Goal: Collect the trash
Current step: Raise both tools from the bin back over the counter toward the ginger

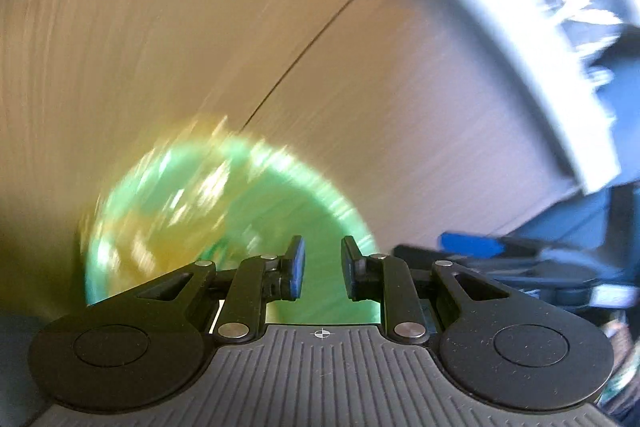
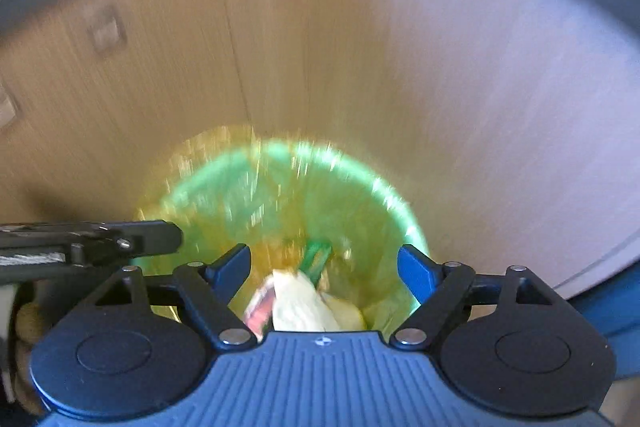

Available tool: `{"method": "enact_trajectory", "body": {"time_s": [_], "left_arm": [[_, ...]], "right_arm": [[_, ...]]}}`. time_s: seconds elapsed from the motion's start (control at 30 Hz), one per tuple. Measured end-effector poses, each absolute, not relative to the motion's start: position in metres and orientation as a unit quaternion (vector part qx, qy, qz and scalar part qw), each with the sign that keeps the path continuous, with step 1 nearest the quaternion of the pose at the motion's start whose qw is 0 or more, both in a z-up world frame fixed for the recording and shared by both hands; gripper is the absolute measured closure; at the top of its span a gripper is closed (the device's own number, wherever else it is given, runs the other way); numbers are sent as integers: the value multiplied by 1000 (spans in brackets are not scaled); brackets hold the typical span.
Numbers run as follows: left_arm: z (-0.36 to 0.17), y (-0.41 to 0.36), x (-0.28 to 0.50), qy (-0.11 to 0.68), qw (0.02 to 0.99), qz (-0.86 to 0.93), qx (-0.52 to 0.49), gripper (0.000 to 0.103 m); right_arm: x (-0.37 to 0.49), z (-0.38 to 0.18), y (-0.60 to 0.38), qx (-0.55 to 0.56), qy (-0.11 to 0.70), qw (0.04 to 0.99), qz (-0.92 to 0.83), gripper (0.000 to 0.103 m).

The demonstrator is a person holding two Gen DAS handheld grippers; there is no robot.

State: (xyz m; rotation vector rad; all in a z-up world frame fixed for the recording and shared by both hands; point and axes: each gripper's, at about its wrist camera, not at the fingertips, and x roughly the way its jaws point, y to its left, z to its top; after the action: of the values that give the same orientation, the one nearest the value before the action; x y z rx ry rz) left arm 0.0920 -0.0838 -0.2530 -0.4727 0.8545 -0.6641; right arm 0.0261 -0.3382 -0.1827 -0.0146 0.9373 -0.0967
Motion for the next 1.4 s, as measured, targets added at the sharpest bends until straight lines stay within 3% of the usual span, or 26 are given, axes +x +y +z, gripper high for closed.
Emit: {"method": "enact_trajectory", "body": {"time_s": [0.2,0.37,0.63,0.87,1.13,1.4], "left_arm": [[-105,-70,69,280,886,-331,-164,80],[-7,-32,65,226,917,-292,-148,80],[99,70,125,155,972,-115,-136,80],[115,160,233,171,974,6,-151,80],[86,205,337,237,961,68,-123,80],[58,221,368,243,956,32,-164,71]], "right_arm": [[9,-74,-322,-9,293,954,-55,17],[12,14,-304,13,177,984,32,11],[35,69,-266,-5,178,979,97,10],[62,87,-243,13,184,975,121,10],[115,51,-231,-2,197,972,125,10],[161,13,-250,29,240,963,118,10]]}}
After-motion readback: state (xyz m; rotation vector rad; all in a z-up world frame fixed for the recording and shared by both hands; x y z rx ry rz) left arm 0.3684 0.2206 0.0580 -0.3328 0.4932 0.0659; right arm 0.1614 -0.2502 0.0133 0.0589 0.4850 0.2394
